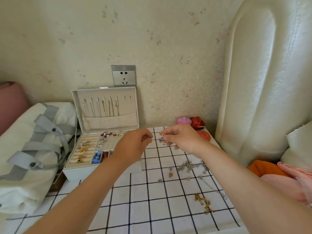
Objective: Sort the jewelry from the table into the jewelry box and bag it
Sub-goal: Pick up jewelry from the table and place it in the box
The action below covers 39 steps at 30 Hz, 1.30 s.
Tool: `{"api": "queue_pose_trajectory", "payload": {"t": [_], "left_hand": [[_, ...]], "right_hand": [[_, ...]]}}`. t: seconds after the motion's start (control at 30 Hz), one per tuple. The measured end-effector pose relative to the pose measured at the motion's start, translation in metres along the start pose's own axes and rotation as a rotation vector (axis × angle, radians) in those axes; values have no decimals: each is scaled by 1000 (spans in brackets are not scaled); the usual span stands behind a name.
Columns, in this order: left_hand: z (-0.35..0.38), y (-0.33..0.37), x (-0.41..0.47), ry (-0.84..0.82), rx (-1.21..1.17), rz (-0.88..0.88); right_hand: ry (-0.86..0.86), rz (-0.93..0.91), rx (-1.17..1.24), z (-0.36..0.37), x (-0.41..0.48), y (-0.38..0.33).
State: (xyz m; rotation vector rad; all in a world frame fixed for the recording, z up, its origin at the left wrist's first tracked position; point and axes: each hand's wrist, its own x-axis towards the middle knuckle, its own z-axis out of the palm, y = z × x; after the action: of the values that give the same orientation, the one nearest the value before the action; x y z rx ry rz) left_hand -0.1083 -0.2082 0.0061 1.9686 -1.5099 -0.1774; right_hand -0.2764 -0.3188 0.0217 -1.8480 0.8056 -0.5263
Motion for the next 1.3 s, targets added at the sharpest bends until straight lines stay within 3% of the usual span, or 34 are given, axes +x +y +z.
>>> {"api": "queue_pose_trajectory", "payload": {"t": [0.27, 0.57, 0.9, 1.3], "left_hand": [[-46, -47, -26, -52, -8, -94], [-48, -71, -30, -80, -79, -122], [-38, -71, -21, -97, -165, -116], [-40, -65, -23, -65, -137, -58]], "right_hand": [[-54, -3, 64, 54, 13, -30], [-47, -29, -18, 89, 20, -46], [15, -17, -4, 94, 25, -44], [-81, 89, 58, 90, 26, -39]]}}
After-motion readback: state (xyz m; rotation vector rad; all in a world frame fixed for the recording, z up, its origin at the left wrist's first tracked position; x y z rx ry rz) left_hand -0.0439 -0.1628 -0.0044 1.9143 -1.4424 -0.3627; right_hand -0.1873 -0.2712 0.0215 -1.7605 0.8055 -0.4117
